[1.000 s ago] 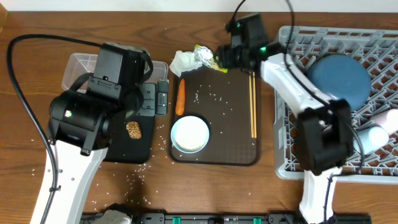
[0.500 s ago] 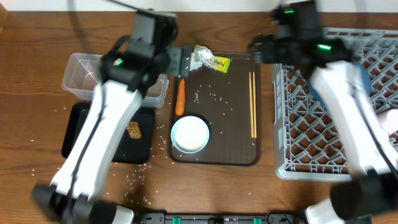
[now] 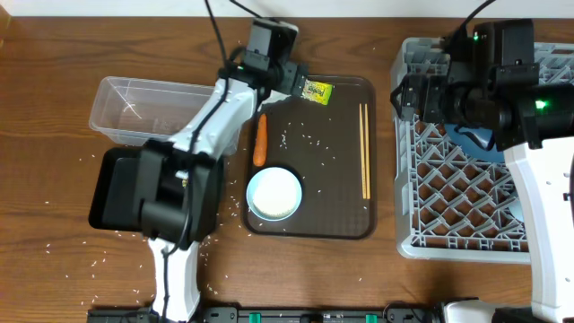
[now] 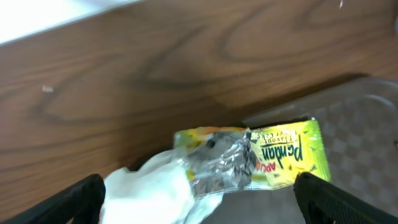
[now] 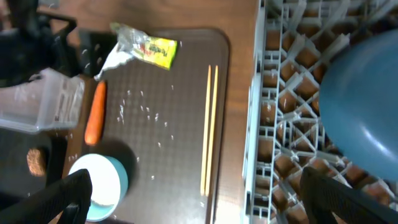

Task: Sort waste into correct bins and load items into the dishwasher rack
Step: 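Grasp the foil and yellow snack wrapper with the left gripper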

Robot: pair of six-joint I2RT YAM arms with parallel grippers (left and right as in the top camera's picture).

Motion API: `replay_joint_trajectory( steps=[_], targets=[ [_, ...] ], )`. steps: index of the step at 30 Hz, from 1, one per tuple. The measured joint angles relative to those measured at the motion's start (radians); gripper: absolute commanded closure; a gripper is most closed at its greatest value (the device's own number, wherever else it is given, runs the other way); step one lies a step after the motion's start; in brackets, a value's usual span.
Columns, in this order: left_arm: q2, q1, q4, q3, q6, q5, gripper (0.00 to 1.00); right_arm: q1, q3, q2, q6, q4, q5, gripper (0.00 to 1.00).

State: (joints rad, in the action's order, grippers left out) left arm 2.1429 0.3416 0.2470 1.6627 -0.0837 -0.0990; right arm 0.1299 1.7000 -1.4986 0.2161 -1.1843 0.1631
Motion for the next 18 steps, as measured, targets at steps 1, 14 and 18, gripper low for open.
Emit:
replay_joint_trajectory(
  steps=[1,14,18],
  targets=[
    [0.02,0.0,-0.021,0.0,-0.002,-0.01,0.02,0.0,0.0,0.0,0.0,-0.01,0.0,0.01],
    [0.092,0.009,-0.127,0.0,-0.003,-0.087,0.2,0.0,0.0,0.0,0.0,-0.033,0.0,0.01],
    [0.11,0.01,-0.168,0.0,-0.003,-0.089,0.58,0.0,0.0,0.0,0.0,-0.048,0.0,0.01]
  ],
)
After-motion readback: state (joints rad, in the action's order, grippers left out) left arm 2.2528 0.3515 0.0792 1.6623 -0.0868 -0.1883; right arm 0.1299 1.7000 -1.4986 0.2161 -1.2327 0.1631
